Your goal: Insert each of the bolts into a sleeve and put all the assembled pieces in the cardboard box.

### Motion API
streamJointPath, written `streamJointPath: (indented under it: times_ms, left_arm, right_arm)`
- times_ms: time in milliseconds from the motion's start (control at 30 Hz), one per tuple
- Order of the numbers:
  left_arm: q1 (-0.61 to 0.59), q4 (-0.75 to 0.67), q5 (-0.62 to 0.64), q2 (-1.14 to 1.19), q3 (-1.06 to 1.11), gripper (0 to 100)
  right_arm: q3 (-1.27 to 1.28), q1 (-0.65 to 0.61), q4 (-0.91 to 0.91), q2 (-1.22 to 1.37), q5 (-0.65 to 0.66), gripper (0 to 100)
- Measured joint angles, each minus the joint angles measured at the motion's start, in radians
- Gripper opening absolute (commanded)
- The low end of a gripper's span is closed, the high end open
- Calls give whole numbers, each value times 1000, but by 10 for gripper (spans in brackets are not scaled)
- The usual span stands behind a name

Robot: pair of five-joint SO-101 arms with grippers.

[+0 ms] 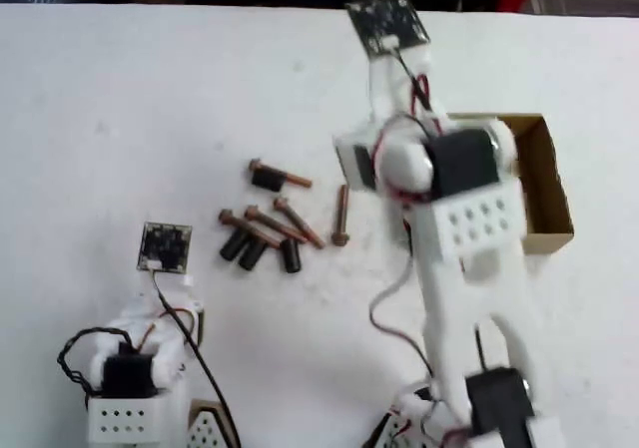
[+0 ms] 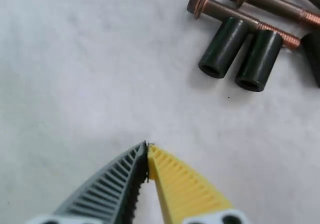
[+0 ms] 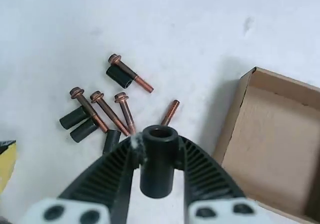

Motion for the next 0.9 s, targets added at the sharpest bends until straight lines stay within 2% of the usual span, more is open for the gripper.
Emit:
streamJointPath:
  times_ms: [267,700,900]
  left_arm:
    - [0,0,0,0,0,24]
    - [0,0,0,0,0,24]
    - [0,0,0,0,0,26]
  right_arm:
    - [327,25,-57,-287,55,16]
    - [1060,25,-459,-821,55,17]
    - [1287,25,-563,-977,55,17]
